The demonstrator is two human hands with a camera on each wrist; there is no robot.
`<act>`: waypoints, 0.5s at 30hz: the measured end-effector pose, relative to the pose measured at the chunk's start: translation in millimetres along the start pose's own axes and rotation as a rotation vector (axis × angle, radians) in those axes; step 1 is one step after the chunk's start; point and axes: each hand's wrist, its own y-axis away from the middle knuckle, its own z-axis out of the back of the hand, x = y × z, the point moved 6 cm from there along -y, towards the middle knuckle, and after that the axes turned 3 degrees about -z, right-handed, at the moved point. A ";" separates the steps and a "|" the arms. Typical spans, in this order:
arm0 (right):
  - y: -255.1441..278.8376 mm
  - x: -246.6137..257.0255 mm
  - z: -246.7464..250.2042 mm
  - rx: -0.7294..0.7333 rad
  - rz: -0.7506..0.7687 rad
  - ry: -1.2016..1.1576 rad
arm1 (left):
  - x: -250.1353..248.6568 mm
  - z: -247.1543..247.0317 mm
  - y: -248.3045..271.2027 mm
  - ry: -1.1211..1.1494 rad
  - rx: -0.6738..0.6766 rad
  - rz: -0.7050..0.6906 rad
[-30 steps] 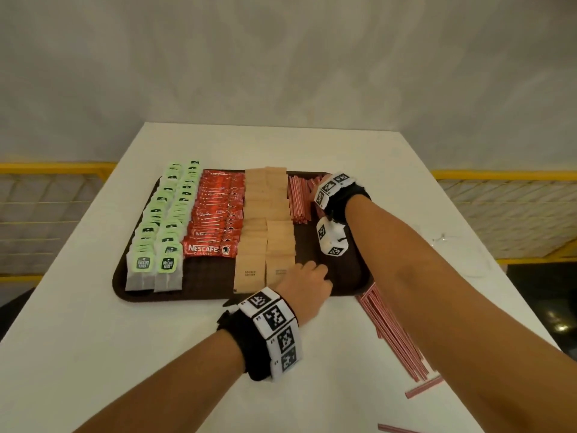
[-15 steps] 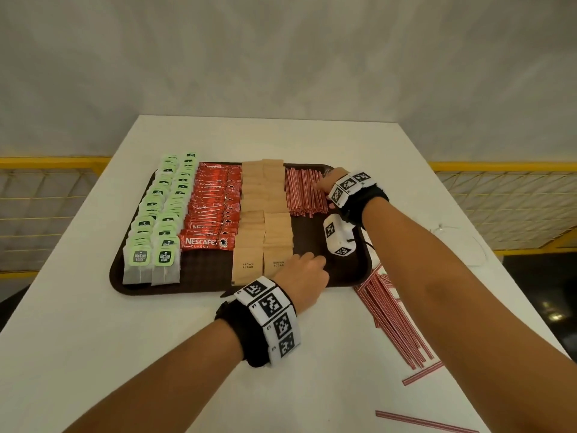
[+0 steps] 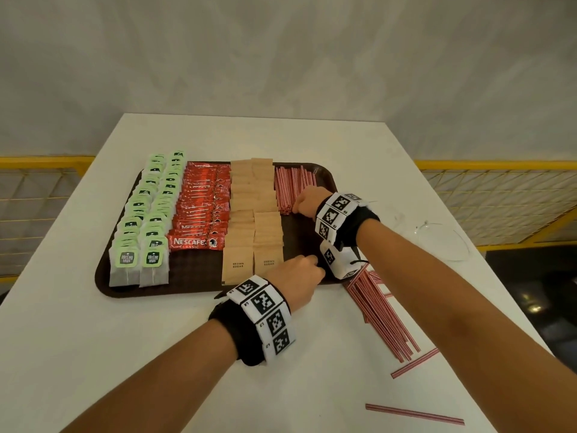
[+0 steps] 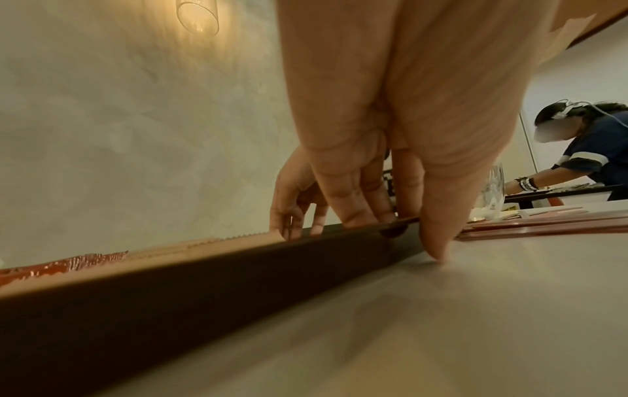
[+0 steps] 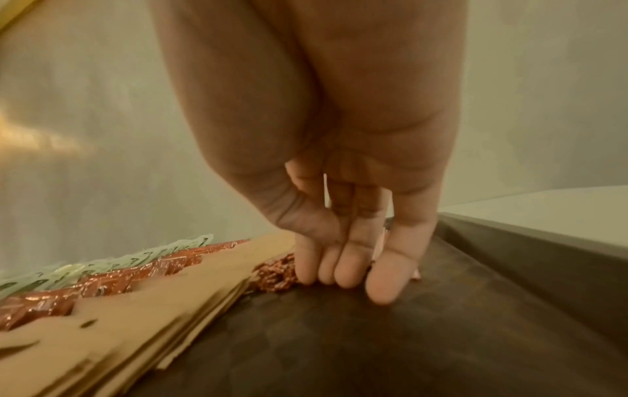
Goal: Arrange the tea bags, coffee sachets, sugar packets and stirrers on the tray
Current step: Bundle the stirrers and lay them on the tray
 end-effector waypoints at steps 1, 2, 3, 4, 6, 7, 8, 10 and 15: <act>2.6 -0.5 1.1 0.002 -0.001 0.000 | -0.4 0.4 0.0 0.002 0.001 0.003; 1.5 -3.0 1.1 0.002 0.001 0.012 | -0.9 1.0 0.0 0.002 0.001 0.006; 2.0 -5.8 1.3 0.004 0.001 0.021 | -1.4 1.5 0.2 0.001 0.004 0.010; 0.9 -10.3 1.0 0.001 -0.008 0.034 | -1.7 2.0 0.5 -0.001 0.007 0.015; -1.1 -17.6 0.4 -0.022 -0.038 0.082 | -2.4 2.5 0.4 -0.001 0.014 0.023; -0.8 -19.3 -0.1 -0.029 -0.048 0.106 | -2.9 2.9 0.4 -0.002 0.017 0.026; -2.2 -20.2 -0.2 -0.035 -0.055 0.123 | -3.4 3.5 0.7 -0.004 0.020 0.029; -4.6 -18.6 2.2 -0.045 -0.053 0.125 | -4.3 4.2 1.6 -0.007 0.027 0.037; -10.1 -16.3 16.2 -0.142 -0.102 0.023 | -5.0 5.2 2.7 0.007 0.034 0.063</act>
